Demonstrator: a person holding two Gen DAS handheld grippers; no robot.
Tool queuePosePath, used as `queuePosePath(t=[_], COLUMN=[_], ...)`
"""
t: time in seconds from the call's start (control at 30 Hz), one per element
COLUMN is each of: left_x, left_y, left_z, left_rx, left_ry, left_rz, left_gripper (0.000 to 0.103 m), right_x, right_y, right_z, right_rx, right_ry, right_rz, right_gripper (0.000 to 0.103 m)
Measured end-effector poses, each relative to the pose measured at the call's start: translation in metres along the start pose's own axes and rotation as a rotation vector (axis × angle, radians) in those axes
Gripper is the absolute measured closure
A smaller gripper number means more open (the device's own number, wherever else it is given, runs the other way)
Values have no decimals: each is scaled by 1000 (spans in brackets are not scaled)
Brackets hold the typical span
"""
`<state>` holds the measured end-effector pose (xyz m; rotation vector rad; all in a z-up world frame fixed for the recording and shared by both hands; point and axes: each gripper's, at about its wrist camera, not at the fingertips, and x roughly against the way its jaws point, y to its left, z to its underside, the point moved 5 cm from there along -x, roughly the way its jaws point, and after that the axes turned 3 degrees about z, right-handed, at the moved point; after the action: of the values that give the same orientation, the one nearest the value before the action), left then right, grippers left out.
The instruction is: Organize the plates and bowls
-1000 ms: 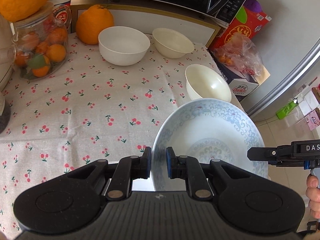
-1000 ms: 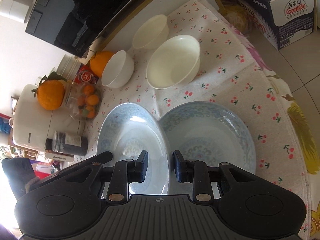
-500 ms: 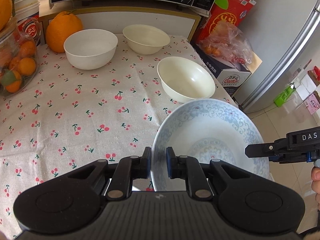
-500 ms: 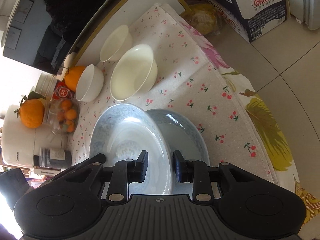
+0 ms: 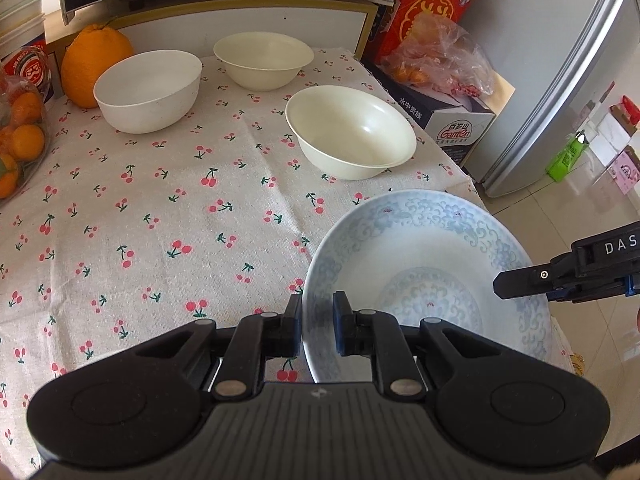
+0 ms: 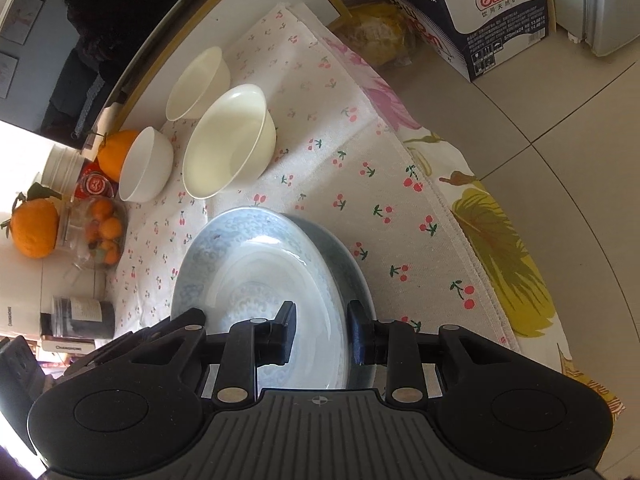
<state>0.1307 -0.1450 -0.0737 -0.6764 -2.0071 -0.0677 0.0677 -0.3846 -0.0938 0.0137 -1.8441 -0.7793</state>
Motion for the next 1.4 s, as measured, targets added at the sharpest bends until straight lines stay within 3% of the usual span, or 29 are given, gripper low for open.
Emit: queuePosePath(t=[0.47, 1.4], left_x=[-7, -7], left_y=[-8, -5], left_z=[2, 2], left_rx=[-75, -54], left_ry=[11, 20], left_rz=[-30, -18], left_gripper=[88, 89], right_x=[7, 10], right_y=[15, 28], right_z=[3, 6], right_rx=[136, 248], right_ry=[-42, -50], right_rz=[96, 168], right_gripper=[73, 73])
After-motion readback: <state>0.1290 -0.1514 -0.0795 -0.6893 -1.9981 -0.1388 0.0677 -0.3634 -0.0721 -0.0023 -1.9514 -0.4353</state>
